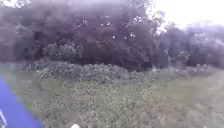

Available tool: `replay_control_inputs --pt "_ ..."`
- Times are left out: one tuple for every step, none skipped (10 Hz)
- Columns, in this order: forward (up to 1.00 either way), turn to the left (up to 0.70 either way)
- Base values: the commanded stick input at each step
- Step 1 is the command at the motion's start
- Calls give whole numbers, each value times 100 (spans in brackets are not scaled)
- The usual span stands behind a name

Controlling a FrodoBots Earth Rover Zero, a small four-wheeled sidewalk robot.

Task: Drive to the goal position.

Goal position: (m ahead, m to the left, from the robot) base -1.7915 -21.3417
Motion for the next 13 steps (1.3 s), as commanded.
replay_control_inputs --pt "0 -70" --pt "0 -70" --pt "0 -70" --pt "0 -70" --pt "0 -70" --pt "0 -70" --pt "0 -70" --pt "0 -70" --pt "0 -70" --pt "0 -70" --pt "0 -67" --pt "0 -51" --pt "0 -35"
